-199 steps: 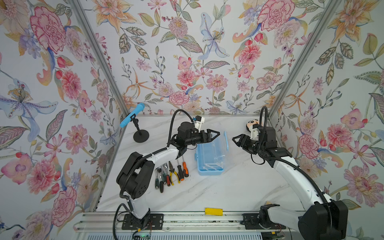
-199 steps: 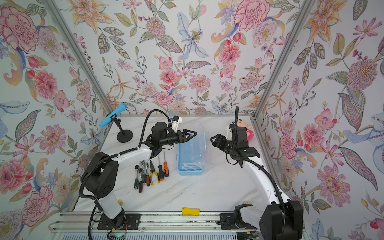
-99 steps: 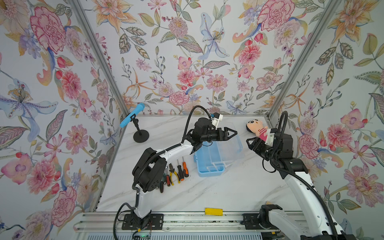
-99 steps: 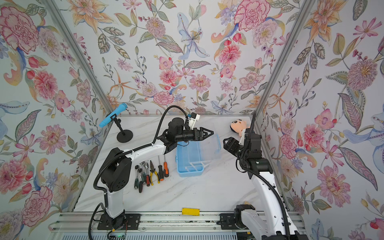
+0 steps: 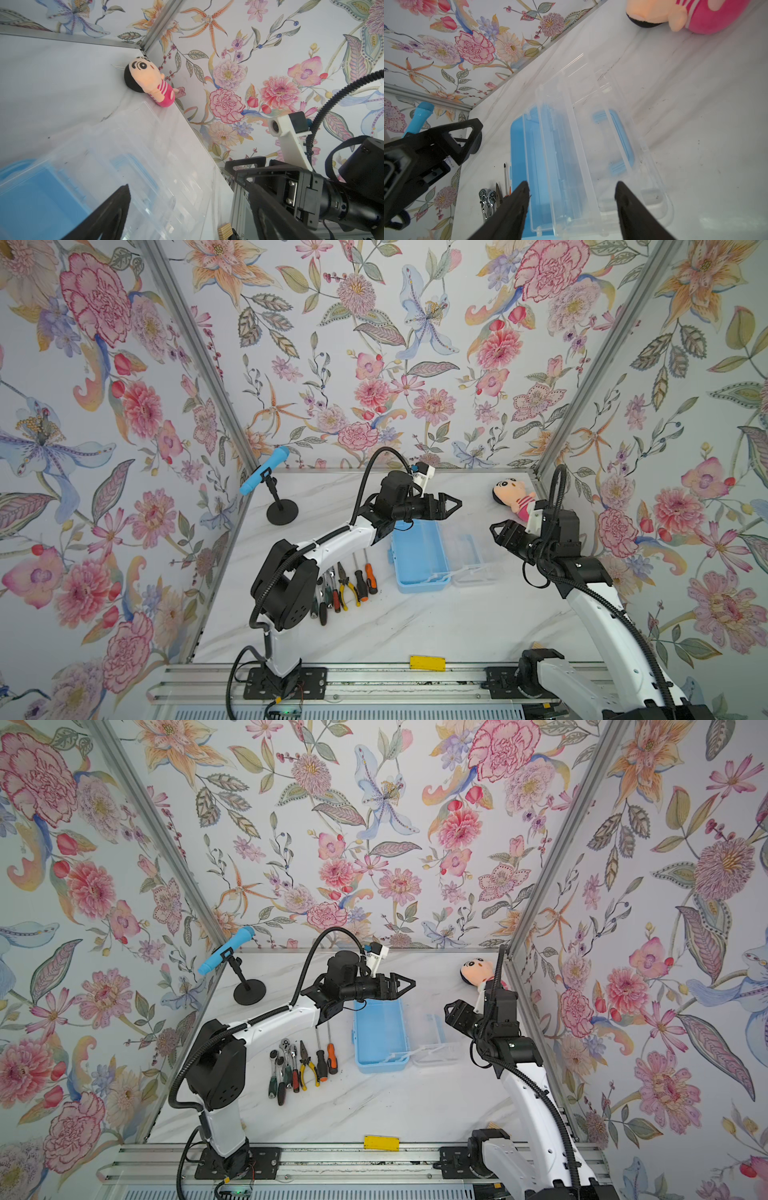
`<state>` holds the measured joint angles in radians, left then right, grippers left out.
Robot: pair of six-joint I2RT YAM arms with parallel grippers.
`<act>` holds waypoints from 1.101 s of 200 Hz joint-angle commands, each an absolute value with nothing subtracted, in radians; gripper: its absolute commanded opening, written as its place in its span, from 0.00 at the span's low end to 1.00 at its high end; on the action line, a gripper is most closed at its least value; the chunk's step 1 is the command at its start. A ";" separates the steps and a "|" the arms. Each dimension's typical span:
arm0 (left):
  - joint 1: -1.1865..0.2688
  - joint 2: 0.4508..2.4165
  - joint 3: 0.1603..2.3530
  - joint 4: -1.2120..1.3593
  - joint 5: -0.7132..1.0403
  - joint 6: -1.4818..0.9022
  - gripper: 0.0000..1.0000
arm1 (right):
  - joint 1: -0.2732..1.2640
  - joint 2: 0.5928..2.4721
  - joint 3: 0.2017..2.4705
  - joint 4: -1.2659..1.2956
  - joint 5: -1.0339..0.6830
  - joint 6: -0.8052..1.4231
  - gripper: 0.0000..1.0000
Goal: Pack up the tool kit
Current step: 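Release the lid with the right gripper while the left lowers toward the ratchets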
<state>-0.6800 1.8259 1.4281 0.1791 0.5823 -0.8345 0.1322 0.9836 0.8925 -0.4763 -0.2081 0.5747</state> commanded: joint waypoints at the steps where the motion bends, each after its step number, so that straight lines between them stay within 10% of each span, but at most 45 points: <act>1: -0.642 1.684 1.295 0.063 0.412 -0.717 0.93 | 0.247 1.016 0.944 -0.504 -0.089 0.531 0.64; 114: -0.533 1.007 0.627 -0.288 -0.136 -0.837 0.84 | 0.602 1.369 1.048 -0.318 0.024 0.444 0.64; 220: -0.428 1.069 0.483 -0.235 -0.178 -0.861 0.43 | 0.612 1.434 1.040 -0.282 -0.010 0.436 0.60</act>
